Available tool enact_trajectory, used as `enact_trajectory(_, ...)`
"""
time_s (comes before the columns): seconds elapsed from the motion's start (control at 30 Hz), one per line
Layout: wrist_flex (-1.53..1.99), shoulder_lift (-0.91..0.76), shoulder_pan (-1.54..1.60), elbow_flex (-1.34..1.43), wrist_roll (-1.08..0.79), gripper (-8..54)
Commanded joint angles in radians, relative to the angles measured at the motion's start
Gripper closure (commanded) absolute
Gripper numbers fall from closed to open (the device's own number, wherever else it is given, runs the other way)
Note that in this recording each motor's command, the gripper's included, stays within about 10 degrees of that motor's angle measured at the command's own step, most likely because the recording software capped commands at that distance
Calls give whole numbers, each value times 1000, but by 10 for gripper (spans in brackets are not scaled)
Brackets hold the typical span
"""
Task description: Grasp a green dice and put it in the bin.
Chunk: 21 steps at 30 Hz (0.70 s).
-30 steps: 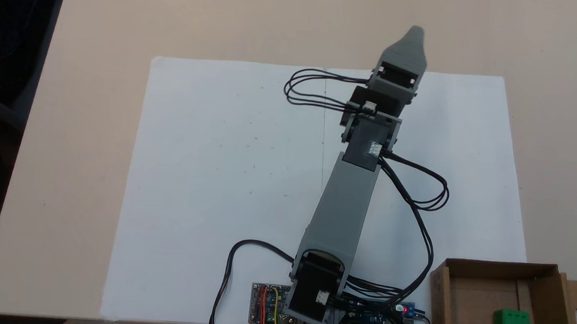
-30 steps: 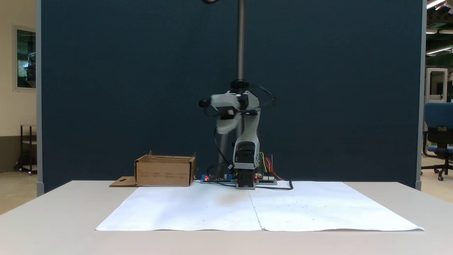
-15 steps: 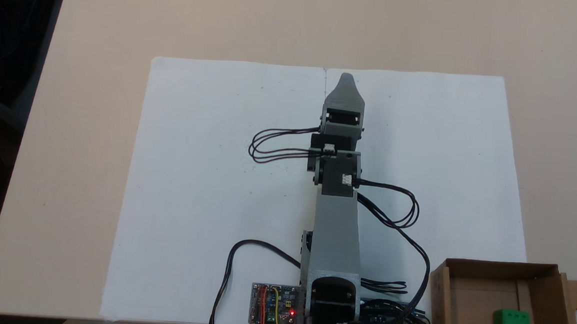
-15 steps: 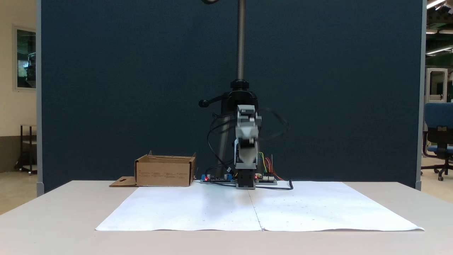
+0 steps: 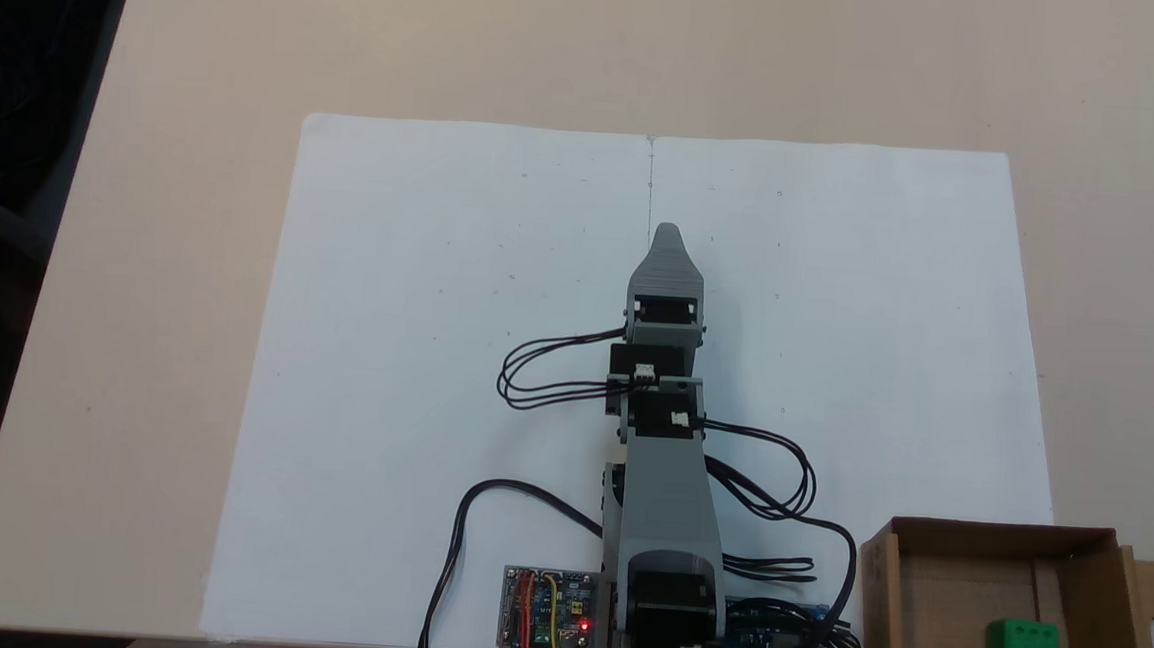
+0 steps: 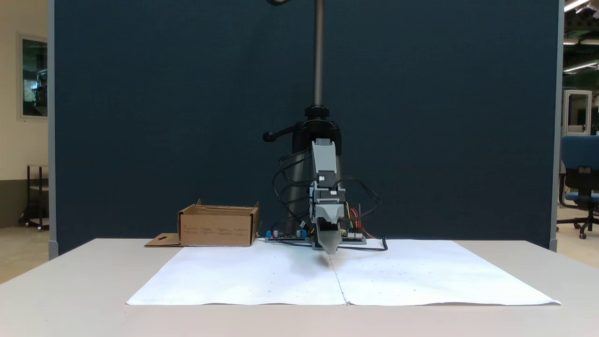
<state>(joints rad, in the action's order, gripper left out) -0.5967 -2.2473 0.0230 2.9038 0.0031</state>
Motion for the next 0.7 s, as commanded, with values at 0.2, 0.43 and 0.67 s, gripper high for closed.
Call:
enact_trajectory(0.2,-368,-106,12,143,-75,25)
enact_trajectory(0.43,-549,-106,-8,227,-94,24)
enact_trajectory(0.67,-695,-106,-46,227,-98,22)
